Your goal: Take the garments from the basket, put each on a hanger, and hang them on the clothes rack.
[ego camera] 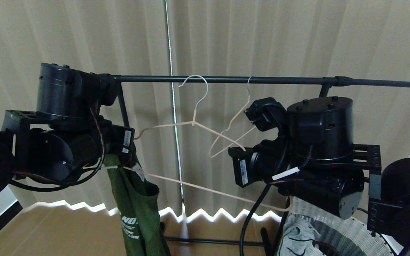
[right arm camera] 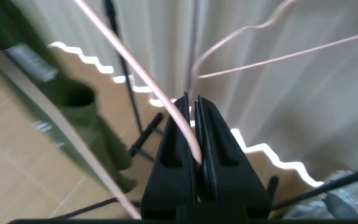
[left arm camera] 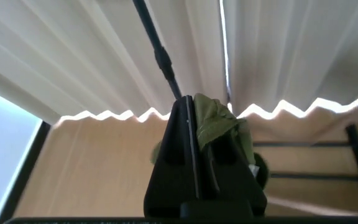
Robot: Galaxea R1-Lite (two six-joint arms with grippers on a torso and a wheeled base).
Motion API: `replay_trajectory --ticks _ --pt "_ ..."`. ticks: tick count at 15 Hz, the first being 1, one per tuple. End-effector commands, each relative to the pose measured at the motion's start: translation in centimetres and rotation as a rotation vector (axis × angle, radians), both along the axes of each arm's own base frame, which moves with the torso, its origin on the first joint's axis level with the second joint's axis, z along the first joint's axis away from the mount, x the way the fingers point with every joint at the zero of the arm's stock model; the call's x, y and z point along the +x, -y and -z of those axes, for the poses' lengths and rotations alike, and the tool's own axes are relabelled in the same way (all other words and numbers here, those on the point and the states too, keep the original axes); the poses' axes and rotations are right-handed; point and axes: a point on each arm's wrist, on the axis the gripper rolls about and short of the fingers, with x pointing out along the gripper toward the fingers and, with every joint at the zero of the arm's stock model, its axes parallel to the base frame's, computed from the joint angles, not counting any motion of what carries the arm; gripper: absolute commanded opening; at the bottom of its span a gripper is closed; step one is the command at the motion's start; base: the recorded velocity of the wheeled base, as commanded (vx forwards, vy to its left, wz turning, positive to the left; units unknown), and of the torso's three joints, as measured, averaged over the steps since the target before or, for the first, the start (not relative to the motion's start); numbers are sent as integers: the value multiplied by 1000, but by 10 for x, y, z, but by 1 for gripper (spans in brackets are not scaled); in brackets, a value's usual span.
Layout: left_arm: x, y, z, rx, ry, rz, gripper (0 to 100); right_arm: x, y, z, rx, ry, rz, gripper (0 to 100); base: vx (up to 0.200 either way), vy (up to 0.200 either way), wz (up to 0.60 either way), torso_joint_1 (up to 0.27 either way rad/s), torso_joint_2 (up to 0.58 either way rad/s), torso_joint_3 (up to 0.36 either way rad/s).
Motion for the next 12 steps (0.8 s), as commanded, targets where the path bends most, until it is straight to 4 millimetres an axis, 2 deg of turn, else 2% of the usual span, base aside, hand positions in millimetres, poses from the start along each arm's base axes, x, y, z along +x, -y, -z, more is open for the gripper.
replay_trajectory --ticks 1,4,7,12 --pt "11 1 3 0 -7 -16 0 -10 1 3 -8 -14 -25 0 0 0 0 0 0 0" --pt "20 -4 -2 -15 12 -49 0 -25 7 8 19 -80 -69 0 0 0 0 0 0 0" --pt "24 -3 1 -32 9 -60 0 -41 20 4 98 -156 -249 0 0 0 0 0 0 0" --pt "24 -3 0 -25 18 -76 0 -38 11 14 94 -187 -230 0 0 0 0 0 0 0"
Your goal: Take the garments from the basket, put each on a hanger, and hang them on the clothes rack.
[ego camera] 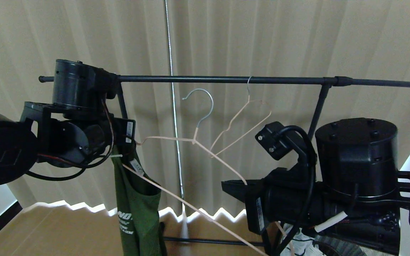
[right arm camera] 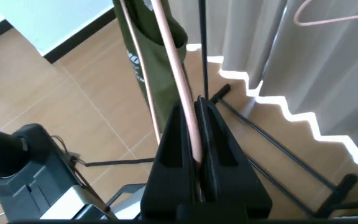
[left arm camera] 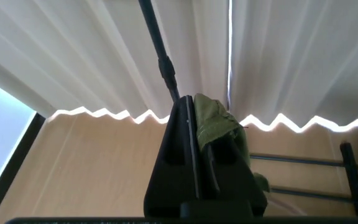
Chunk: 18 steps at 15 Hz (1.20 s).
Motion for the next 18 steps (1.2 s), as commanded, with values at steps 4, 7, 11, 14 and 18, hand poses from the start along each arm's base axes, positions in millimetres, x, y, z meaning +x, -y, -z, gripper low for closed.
replay_trajectory --ticks 4,7,11,14,18 --pt "-3 -2 -4 32 11 -13 0 13 -6 13 -72 5 105 0 0 0 0 0 0 0" --pt "-11 -6 -5 48 5 -8 0 33 -7 9 -64 27 179 0 0 0 0 0 0 0" --pt "-14 -6 -5 65 0 3 0 42 -12 7 -53 37 196 0 0 0 0 0 0 0" --pt "-26 -14 -10 105 1 13 0 53 -11 1 -32 54 224 0 0 0 0 0 0 0" --pt "-39 -21 -16 148 12 33 0 59 -8 -5 -29 71 258 0 0 0 0 0 0 0"
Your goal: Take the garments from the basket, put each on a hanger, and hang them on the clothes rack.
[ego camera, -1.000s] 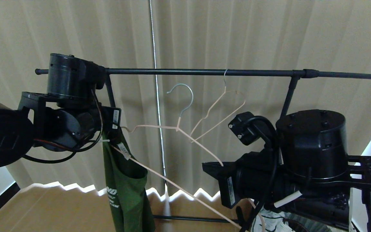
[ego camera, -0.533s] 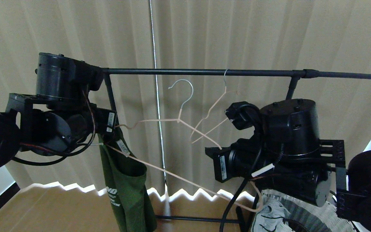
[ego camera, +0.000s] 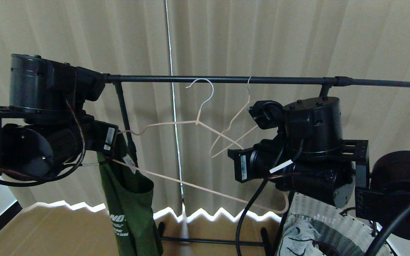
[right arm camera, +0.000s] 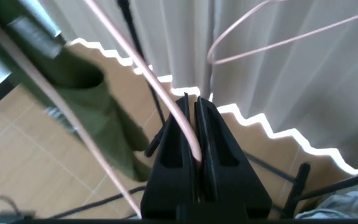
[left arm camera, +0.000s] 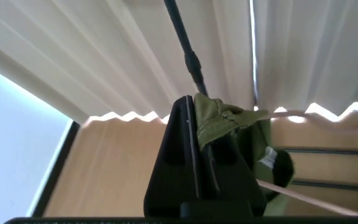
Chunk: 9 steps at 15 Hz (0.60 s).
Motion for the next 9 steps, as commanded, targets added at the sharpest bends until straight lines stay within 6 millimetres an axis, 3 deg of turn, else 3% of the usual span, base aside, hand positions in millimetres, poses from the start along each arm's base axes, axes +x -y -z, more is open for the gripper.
replay_trajectory --ticks 1,6,9 --pt "-9 -3 -2 3 11 7 0 3 2 -2 4 6 13 0 0 0 0 0 0 0" --pt "-17 21 1 8 1 104 0 16 -9 -2 14 18 16 0 0 0 0 0 0 0" --pt "-4 36 0 -17 10 120 0 12 -20 2 9 13 -14 0 0 0 0 0 0 0"
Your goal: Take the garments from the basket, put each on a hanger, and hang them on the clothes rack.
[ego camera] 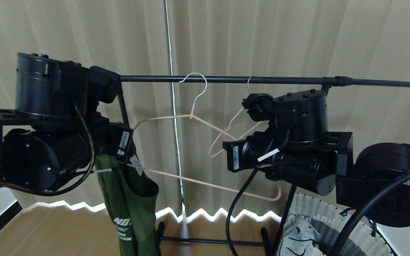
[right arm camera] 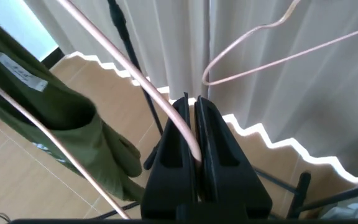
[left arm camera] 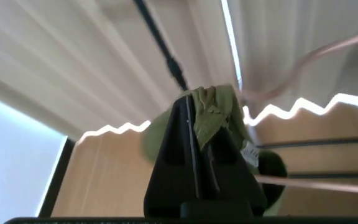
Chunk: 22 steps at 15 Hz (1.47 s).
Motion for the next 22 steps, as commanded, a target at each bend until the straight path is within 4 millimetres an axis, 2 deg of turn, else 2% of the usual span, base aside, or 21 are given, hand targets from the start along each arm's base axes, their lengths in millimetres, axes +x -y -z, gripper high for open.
replay_trajectory --ticks 1,5,7,11,13,17,22 --pt "15 13 2 -29 -2 -3 0 -3 -8 6 -11 -10 -21 0 0 0 0 0 0 0" --pt "27 21 -1 -85 13 -19 0 -6 -14 10 -18 -18 -41 0 0 0 0 0 0 0" --pt "35 23 -13 -139 53 -37 0 -19 -21 12 -25 -27 -73 0 0 0 0 0 0 0" --pt "40 10 -18 -143 63 -83 0 -20 -15 22 -109 1 81 0 0 0 0 0 0 0" --pt "39 0 -19 -141 67 -109 0 -10 -1 22 -116 7 151 0 0 0 0 0 0 0" --pt "32 -10 -10 -118 40 -127 0 -1 17 7 -106 48 222 0 0 0 0 0 0 0" --pt "22 9 -12 -133 45 -51 0 3 12 6 -101 57 215 0 0 0 0 0 0 0"
